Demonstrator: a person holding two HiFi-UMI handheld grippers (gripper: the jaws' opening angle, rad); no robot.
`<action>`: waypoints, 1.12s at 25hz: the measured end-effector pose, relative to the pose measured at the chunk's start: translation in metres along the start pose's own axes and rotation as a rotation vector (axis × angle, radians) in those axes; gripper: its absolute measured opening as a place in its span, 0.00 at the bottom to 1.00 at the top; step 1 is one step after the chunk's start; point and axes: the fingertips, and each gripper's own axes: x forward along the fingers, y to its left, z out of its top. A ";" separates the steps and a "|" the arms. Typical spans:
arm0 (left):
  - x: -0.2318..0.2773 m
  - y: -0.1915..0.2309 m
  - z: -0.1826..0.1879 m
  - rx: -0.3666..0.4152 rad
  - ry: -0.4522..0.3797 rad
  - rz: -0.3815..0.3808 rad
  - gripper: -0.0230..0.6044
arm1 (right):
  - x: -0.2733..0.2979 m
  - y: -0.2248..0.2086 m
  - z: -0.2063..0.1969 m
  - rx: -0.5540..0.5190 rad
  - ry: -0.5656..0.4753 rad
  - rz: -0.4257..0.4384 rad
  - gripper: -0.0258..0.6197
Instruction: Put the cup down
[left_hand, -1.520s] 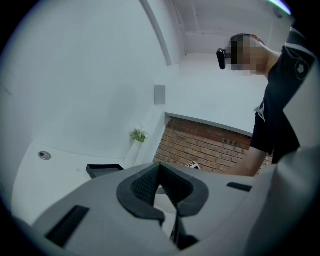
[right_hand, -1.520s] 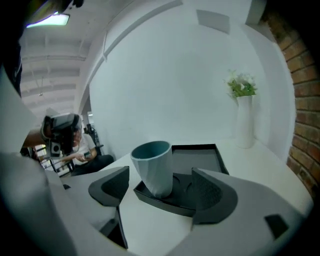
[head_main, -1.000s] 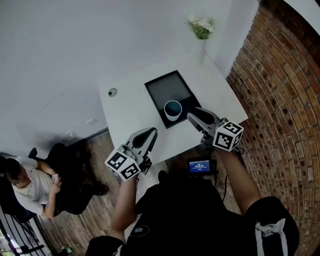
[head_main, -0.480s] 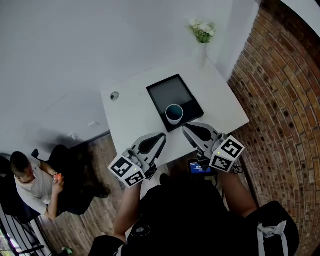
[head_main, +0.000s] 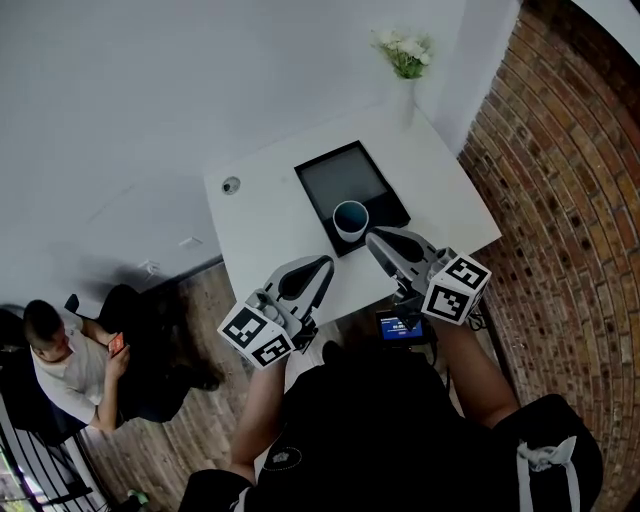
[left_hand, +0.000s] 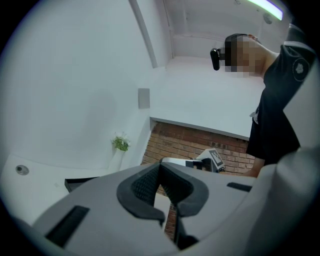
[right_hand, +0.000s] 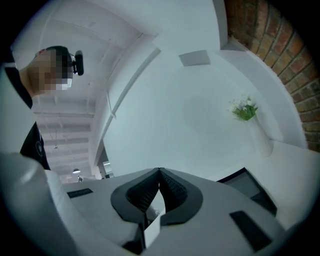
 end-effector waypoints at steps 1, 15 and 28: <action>-0.001 0.001 -0.001 -0.004 0.001 0.007 0.05 | -0.001 -0.002 0.001 0.019 -0.005 -0.003 0.06; -0.005 0.002 -0.008 -0.023 0.016 0.029 0.05 | -0.003 -0.005 -0.016 -0.047 0.055 -0.051 0.06; -0.008 0.006 -0.011 -0.055 0.001 0.067 0.05 | -0.006 -0.009 -0.021 -0.051 0.071 -0.077 0.06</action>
